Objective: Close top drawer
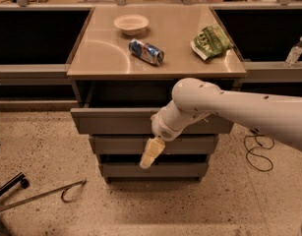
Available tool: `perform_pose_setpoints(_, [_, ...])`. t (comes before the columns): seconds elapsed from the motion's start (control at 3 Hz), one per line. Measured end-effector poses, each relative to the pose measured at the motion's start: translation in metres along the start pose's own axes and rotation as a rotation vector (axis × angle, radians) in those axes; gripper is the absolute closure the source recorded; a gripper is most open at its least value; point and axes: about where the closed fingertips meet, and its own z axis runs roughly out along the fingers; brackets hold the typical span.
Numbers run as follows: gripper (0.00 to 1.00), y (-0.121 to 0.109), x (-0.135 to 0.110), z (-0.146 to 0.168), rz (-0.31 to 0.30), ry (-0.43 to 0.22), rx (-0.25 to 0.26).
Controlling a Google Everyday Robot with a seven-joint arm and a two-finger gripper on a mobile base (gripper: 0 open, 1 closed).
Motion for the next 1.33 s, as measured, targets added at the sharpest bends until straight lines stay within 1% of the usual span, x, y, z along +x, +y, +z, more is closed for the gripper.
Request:
perform_pose_setpoints(0.33, [0.0,-0.022,0.0,0.004,-0.006,0.016,0.018])
perform_pose_setpoints(0.67, [0.0,-0.05,0.004,0.003,0.005,0.03,0.055])
perform_pose_setpoints(1.0, [0.0,-0.08,0.003,0.004,0.001,0.032,0.075])
perform_pose_setpoints(1.33, [0.0,-0.08,0.003,0.004,0.001,0.032,0.075])
